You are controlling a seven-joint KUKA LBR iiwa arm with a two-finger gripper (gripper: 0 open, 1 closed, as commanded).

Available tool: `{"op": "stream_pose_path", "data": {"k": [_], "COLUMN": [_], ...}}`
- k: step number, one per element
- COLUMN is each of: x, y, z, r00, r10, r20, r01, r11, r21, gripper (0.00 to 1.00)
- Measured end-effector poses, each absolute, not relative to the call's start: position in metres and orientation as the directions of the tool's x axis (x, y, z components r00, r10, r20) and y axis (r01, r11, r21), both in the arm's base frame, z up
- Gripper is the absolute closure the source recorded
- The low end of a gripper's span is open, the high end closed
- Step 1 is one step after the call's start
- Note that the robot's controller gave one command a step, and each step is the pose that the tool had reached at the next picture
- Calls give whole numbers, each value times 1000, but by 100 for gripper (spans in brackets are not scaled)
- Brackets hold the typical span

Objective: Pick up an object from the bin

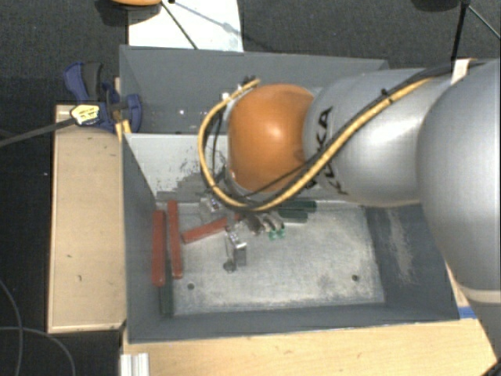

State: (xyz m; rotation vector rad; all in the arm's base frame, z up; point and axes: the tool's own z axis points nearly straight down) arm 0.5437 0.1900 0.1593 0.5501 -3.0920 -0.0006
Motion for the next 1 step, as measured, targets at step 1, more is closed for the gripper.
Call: {"op": "stream_pose_path", "data": {"k": [1], "x": [570], "y": [203], "z": [121], "r00": [-962], "r10": [-274], "r20": [-11], "r01": [-274], "r11": [962], "r21": [1], "gripper": [0]}}
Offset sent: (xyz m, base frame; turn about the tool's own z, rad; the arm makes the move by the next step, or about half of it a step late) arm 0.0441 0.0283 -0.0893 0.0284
